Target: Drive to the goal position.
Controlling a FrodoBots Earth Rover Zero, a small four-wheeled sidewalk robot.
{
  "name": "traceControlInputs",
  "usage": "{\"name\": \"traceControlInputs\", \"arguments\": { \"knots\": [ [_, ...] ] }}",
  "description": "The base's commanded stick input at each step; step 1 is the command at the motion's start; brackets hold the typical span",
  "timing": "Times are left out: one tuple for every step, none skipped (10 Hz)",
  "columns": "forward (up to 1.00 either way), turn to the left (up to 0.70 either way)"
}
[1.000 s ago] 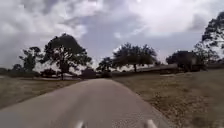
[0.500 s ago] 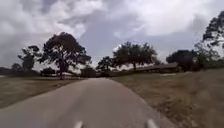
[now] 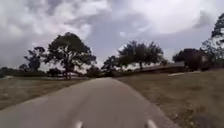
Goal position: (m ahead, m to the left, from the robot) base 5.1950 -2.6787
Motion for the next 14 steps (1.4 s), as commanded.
{"name": "traceControlInputs", "arguments": {
  "knots": [
    [0.85, 0.0],
    [0.85, 0.0],
    [0.85, 0.0],
    [0.85, 0.0],
    [0.85, 0.0],
    [0.85, 0.0],
    [0.85, 0.0],
    [0.85, 0.0],
    [0.85, 0.0],
    [0.85, 0.0],
    [0.85, 0.0],
    [0.85, 0.0],
    [0.85, 0.0],
    [0.85, 0.0]
  ]
}}
